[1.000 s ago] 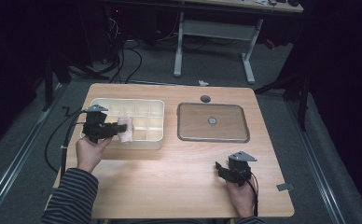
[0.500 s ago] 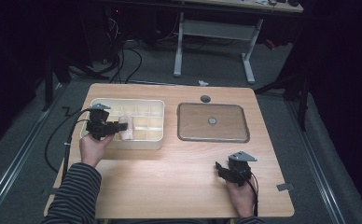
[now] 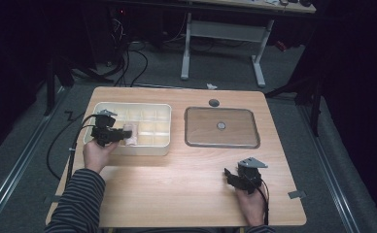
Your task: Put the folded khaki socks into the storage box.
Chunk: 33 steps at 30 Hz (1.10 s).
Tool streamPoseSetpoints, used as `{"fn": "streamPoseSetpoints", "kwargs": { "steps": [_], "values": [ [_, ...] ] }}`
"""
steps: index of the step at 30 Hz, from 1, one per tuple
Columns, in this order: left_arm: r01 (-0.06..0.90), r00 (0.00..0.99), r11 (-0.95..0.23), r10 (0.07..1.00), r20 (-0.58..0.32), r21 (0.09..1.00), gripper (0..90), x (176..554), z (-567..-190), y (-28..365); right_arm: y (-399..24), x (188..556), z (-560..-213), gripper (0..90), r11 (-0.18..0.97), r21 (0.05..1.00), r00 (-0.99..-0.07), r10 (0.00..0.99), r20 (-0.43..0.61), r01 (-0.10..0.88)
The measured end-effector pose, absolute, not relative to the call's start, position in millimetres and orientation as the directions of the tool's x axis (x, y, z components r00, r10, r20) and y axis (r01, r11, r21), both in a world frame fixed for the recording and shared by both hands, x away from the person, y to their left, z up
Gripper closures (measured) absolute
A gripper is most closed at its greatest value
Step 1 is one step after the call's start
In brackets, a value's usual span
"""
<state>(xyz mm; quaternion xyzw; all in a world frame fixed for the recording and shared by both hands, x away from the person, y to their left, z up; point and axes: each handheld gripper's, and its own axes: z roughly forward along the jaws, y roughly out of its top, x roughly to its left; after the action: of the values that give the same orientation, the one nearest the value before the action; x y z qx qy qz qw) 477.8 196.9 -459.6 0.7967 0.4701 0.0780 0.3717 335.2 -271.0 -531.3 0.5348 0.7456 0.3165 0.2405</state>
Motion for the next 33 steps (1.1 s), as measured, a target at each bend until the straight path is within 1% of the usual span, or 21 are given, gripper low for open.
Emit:
{"fn": "streamPoseSetpoints", "kwargs": {
  "steps": [3, 15, 22, 33],
  "values": [
    [0.699, 0.543, -0.283, 0.808, -0.228, 0.657, 72.7, 479.0, -464.1, 198.1, -271.1, 335.2, -531.2, 38.6, 0.228, 0.729, -0.313, 0.95, -0.02, 0.645],
    [0.691, 0.557, -0.322, 0.808, -0.192, 0.647, 72.8, 479.4, -466.9, 195.6, -271.1, 335.2, -531.3, 38.6, 0.228, 0.729, -0.313, 0.95, -0.02, 0.645],
    [0.678, 0.568, -0.368, 0.811, -0.136, 0.637, 73.0, 477.4, -468.0, 191.2, -271.1, 335.2, -531.2, 38.6, 0.228, 0.729, -0.312, 0.95, -0.02, 0.645],
    [0.701, 0.569, -0.399, 0.813, -0.125, 0.591, 73.3, 479.2, -471.0, 188.6, -271.1, 335.2, -531.2, 38.6, 0.228, 0.729, -0.312, 0.95, -0.02, 0.645]
  ]
}}
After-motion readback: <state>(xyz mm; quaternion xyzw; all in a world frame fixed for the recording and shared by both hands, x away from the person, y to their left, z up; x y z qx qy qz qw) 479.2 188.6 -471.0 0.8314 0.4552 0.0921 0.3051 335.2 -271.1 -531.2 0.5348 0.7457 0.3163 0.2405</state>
